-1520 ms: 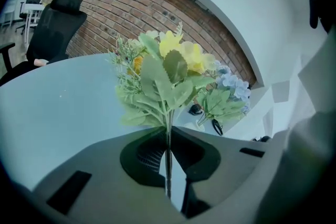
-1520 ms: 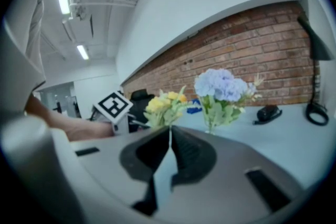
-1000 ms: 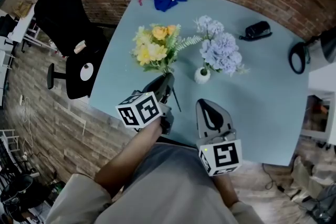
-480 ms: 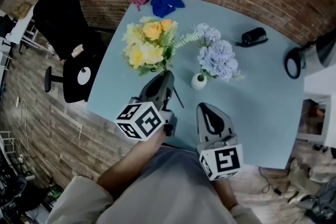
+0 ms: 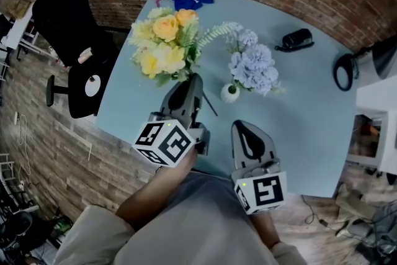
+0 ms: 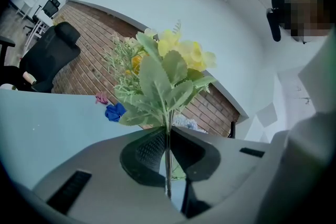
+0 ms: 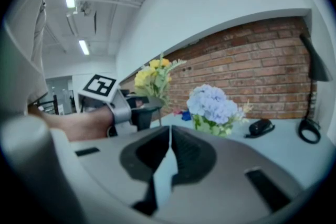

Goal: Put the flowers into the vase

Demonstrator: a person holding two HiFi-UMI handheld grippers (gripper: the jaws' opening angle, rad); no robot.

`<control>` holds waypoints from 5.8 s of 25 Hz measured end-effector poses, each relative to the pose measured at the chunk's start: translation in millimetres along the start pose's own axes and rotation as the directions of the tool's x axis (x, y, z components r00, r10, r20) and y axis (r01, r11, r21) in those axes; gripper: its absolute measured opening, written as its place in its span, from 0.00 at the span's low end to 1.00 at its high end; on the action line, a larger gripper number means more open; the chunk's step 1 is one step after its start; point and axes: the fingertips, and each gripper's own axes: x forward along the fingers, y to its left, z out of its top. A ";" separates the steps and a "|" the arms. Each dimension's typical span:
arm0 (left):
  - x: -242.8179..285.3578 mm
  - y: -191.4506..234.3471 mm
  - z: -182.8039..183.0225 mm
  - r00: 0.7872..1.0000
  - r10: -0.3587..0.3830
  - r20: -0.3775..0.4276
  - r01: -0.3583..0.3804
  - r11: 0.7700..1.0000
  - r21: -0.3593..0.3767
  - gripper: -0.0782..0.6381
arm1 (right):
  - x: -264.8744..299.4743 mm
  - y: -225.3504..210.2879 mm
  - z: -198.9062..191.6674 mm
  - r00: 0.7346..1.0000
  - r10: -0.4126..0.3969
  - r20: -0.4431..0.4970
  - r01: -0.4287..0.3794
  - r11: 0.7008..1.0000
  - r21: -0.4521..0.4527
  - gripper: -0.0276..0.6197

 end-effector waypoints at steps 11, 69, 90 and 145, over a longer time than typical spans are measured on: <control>15.9 -6.8 -3.3 0.998 0.006 0.067 -0.007 1.000 0.004 0.17 | 1.9 -6.9 -1.7 1.000 -0.006 -0.025 0.006 1.000 0.002 0.08; 57.3 -7.9 -63.3 0.997 0.018 0.074 -0.032 0.982 0.187 0.18 | -1.4 -33.9 -32.9 0.991 -0.074 -0.112 0.081 0.995 0.053 0.08; 47.8 0.6 -88.4 1.000 -0.012 -0.019 0.016 0.978 0.207 0.37 | 3.2 -26.2 -33.4 0.991 -0.062 -0.115 0.069 0.996 0.062 0.08; -44.0 -36.1 -82.1 0.973 -0.131 -0.190 0.184 0.938 0.294 0.14 | -9.0 1.1 -4.1 1.000 -0.027 0.009 0.027 0.999 0.044 0.08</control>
